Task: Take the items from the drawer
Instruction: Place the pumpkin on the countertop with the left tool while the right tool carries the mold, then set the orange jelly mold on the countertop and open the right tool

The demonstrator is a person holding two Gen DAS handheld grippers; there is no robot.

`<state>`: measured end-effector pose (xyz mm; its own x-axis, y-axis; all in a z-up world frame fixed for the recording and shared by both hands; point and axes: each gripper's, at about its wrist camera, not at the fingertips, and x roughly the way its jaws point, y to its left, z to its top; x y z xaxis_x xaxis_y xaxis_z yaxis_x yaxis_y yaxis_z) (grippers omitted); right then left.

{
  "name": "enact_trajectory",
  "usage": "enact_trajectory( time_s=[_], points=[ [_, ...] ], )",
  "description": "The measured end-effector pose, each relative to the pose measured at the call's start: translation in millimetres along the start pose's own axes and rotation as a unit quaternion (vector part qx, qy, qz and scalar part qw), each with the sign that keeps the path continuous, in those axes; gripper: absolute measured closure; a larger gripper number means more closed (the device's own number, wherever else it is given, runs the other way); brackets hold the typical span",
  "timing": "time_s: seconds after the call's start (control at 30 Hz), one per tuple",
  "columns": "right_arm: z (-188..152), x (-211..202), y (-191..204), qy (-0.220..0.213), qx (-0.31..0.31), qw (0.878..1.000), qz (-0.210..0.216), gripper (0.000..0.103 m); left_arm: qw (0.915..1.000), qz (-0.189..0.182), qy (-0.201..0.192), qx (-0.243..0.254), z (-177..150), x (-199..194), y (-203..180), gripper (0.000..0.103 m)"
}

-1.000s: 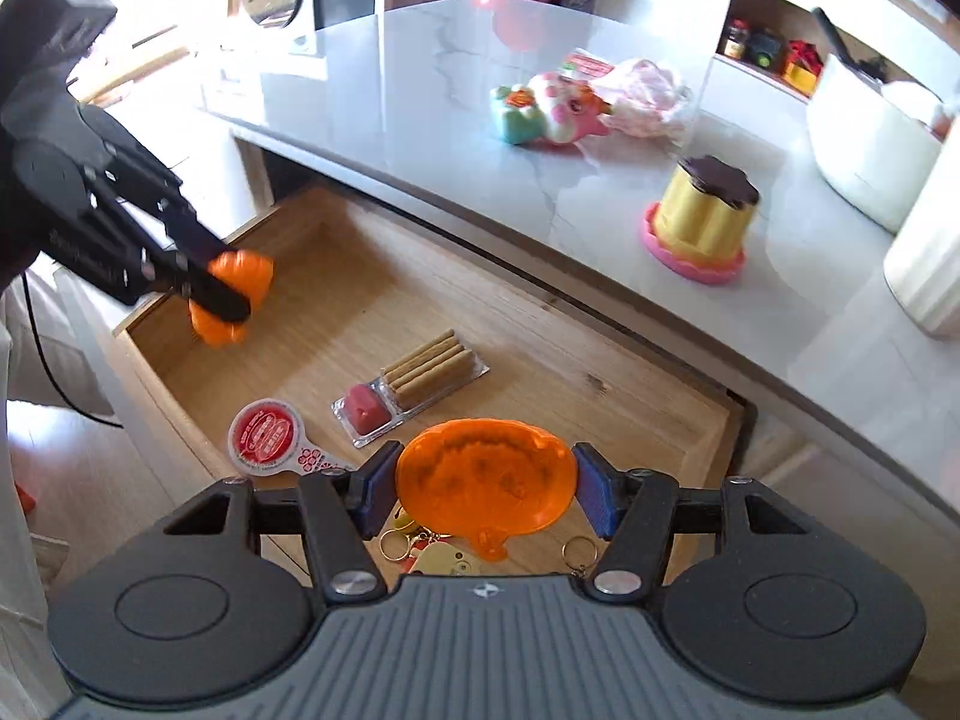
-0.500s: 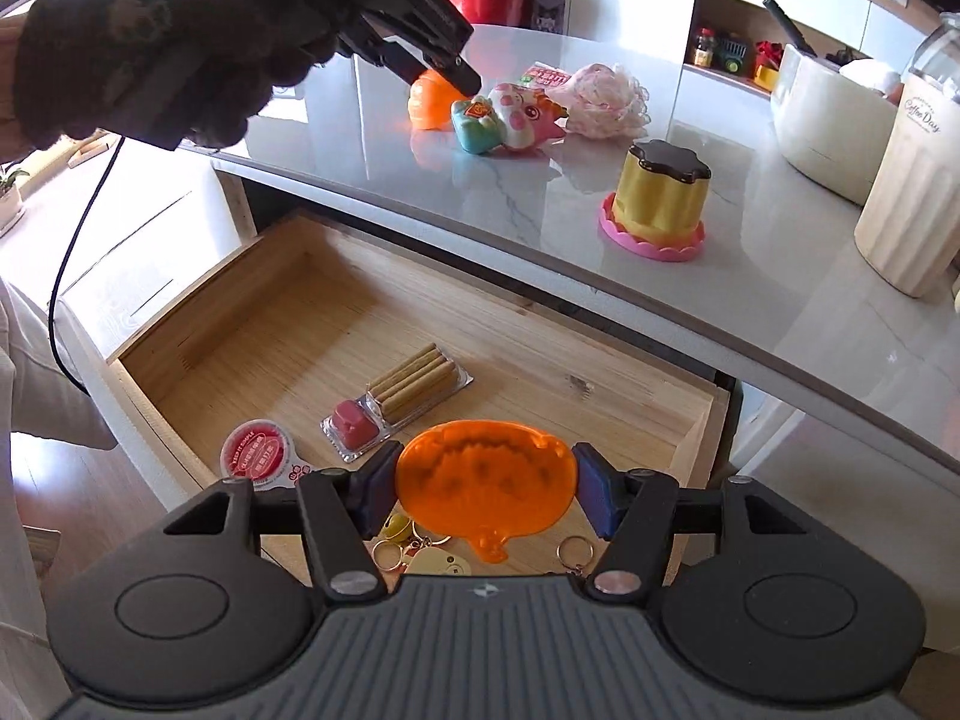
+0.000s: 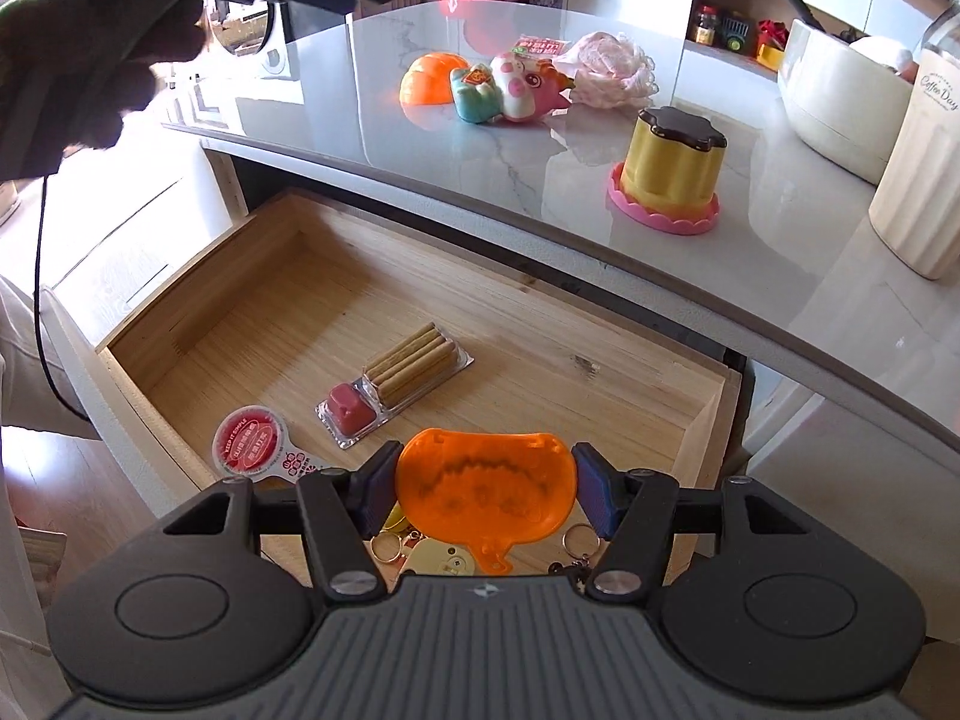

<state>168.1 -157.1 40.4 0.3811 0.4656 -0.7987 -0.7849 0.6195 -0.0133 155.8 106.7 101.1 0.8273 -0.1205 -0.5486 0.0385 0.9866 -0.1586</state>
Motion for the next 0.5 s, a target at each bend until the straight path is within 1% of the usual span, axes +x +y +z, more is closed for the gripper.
enact_trajectory(
  time_s=[0.1, 0.17, 0.23, 0.33, 0.4, 0.5],
  points=[
    [8, -5, -6, -0.007, 0.020, 1.000, -0.005, 0.042, 0.9977, -0.036, 0.056, 0.017, -33, 7, 2, 0.063],
    [21, -17, -14, -0.029, 0.037, 0.999, -0.014, 0.042, 0.9960, -0.045, 0.076, 0.016, -52, 13, 5, 0.063],
    [41, -33, -20, -0.060, 0.044, 0.997, -0.027, 0.042, 0.9942, -0.050, 0.095, 0.002, -61, 22, 11, 0.063],
    [81, -48, -22, -0.096, 0.024, 0.994, -0.056, 0.042, 0.9902, -0.057, 0.126, -0.023, -68, 29, 19, 0.063],
    [106, -47, -23, -0.105, 0.008, 0.992, -0.072, 0.042, 0.9887, -0.046, 0.141, -0.019, -72, 31, 20, 0.063],
    [138, -25, -28, -0.095, 0.001, 0.992, -0.085, 0.042, 0.9873, -0.042, 0.153, -0.005, -78, 30, 19, 0.063]
  ],
)
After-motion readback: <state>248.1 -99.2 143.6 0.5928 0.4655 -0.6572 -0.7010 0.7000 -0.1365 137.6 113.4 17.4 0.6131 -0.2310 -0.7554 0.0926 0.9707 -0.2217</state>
